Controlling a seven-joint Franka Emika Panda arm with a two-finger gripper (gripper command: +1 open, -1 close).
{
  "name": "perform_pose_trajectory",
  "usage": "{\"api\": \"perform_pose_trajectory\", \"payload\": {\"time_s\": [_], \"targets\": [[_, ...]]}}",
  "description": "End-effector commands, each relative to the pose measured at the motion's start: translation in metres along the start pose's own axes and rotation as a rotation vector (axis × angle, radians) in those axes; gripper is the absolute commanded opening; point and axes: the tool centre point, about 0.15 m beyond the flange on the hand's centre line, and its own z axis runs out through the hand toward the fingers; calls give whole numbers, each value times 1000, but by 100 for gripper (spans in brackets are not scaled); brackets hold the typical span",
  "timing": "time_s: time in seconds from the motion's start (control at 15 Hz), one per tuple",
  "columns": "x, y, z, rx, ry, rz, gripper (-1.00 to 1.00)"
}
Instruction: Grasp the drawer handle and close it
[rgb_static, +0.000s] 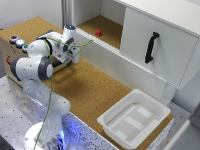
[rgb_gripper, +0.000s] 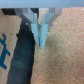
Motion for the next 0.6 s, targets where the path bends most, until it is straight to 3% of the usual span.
{"api": "perform_pose_trajectory", "payload": {"time_s": [0.0, 0.33, 0.53], "targets": [[4, -41, 12, 18, -61, 5, -100], [-17, -69, 17, 101, -93, -3, -100], [-12, -42, 0, 76, -49, 78, -100]]}}
